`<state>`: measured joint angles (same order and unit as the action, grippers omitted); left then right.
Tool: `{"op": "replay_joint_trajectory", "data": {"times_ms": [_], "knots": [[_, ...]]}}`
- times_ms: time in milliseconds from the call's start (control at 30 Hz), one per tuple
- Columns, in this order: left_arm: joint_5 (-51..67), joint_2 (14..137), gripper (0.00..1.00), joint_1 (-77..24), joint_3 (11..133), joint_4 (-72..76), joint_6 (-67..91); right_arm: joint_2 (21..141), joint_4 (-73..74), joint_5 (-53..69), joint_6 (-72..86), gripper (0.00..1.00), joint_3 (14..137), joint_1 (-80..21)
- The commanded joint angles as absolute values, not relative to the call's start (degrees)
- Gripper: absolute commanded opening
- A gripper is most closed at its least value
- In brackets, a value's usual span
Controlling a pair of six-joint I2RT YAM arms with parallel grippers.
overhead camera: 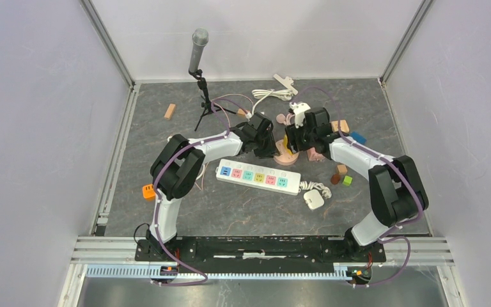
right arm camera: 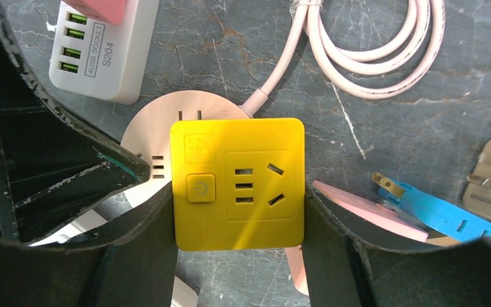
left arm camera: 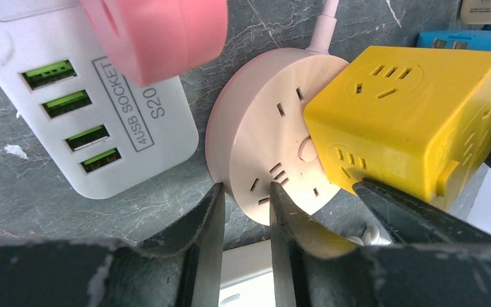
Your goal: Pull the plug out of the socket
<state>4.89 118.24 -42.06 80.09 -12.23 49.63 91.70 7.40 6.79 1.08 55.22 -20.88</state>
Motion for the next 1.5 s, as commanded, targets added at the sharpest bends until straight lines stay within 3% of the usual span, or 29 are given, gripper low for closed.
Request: {"op": "replay_joint_trajectory", "data": {"times_ms": [0, 167, 367, 667, 900, 1267, 1467], "knots": [[2.48, 124.1, 0.36, -42.29, 77.96, -19.78, 48.99, 91.69, 5.5, 8.6, -0.67, 0.0, 59.11, -29.37], [2.8, 124.2, 0.36, -41.95, 77.62, -19.73, 49.39, 90.96, 6.47, 5.09, -2.37, 0.0, 59.83, -30.03], [4.2, 124.97, 0.35, -41.75, 77.44, -19.64, 49.74, 89.24, -2.69, 22.78, 8.53, 0.0, 57.53, -22.86], [4.55, 125.42, 0.35, -41.05, 77.95, -20.37, 49.48, 91.47, 6.51, 6.59, -2.1, 0.0, 60.16, -29.62], [5.09, 125.72, 0.34, -40.87, 78.05, -21.09, 49.75, 89.01, 0.5, 20.29, 6.14, 0.0, 59.6, -22.69], [5.52, 126.04, 0.33, -40.52, 77.96, -21.53, 49.58, 90.39, 6.74, 3.94, -2.56, 0.0, 61.22, -29.31], [5.47, 126.04, 0.33, -40.44, 77.95, -21.77, 49.33, 88.06, 2.1, 15.82, 4.58, 0.0, 60.61, -22.43]]}}
